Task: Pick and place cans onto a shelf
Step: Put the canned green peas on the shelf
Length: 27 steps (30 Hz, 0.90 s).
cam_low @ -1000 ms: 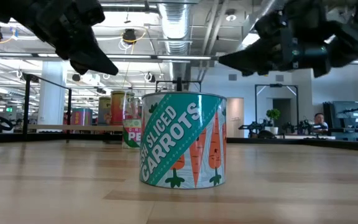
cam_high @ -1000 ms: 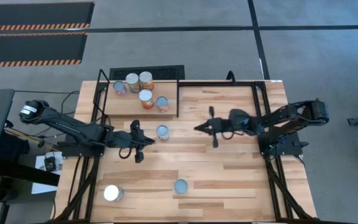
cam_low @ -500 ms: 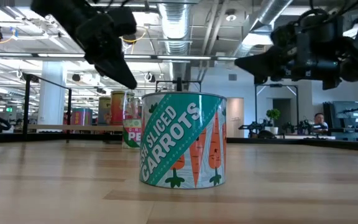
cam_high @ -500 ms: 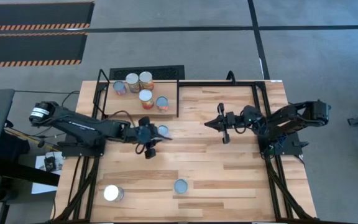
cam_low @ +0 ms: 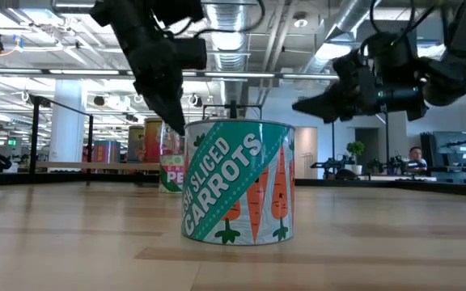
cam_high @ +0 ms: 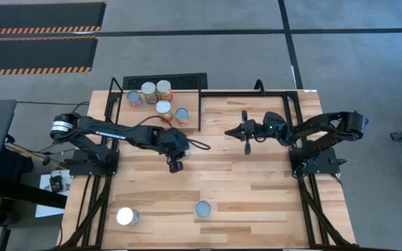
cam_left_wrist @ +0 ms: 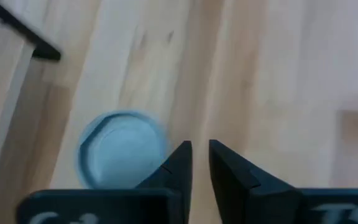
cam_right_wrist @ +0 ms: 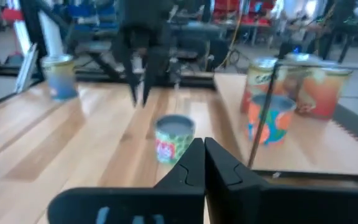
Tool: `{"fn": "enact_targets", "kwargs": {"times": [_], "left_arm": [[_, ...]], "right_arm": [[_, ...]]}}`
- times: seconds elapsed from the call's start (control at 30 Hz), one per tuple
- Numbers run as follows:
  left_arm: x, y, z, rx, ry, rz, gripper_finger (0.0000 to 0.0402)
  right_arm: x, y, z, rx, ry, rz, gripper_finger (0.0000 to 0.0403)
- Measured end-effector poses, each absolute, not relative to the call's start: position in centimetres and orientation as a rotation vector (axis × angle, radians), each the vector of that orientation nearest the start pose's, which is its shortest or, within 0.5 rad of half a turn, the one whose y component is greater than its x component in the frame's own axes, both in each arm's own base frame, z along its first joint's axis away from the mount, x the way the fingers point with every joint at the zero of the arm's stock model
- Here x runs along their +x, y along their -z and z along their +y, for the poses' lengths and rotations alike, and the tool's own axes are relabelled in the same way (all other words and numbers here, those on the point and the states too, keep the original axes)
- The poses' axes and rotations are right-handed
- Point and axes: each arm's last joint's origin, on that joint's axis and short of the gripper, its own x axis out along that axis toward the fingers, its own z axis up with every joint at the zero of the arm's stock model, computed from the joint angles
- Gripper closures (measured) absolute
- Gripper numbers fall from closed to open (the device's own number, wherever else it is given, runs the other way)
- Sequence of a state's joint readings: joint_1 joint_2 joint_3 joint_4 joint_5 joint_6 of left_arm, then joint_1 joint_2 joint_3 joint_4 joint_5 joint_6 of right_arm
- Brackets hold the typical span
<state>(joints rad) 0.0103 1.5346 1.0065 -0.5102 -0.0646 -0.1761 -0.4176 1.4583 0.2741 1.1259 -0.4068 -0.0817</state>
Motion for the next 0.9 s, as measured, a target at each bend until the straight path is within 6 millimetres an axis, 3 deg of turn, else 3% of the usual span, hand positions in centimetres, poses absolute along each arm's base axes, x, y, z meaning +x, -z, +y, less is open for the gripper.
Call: {"fn": "enact_targets", "kwargs": {"times": [0.17,0.3,0.47,0.6,0.83,0.9], "left_arm": [[31.4,-20.4,0.8,-0.006,-0.270,1.133,0.0297],[32.0,-19.4,0.8,0.025,-0.259,1.179,0.0247],[32.2,-18.4,0.8,0.044,-0.239,1.225,0.0223],[32.3,-18.0,0.8,0.066,-0.226,1.241,0.0248],[32.2,-18.1,0.8,0.078,-0.157,1.266,0.0380],[32.1,-18.8,0.8,0.064,-0.140,1.268,0.0391]], "right_arm": [[21.8,-14.6,-8.8,-0.010,0.012,0.074,0.0395],[21.9,-14.3,-8.8,-0.005,0.011,0.082,0.0394],[21.9,-14.4,-8.8,-0.010,0.012,0.069,0.0397],[21.9,-14.5,-8.8,-0.001,0.014,0.061,0.0394],[21.9,-14.5,-8.8,0.001,0.014,0.060,0.0396],[21.9,-14.5,-8.8,0.002,0.014,0.061,0.0396]]}}
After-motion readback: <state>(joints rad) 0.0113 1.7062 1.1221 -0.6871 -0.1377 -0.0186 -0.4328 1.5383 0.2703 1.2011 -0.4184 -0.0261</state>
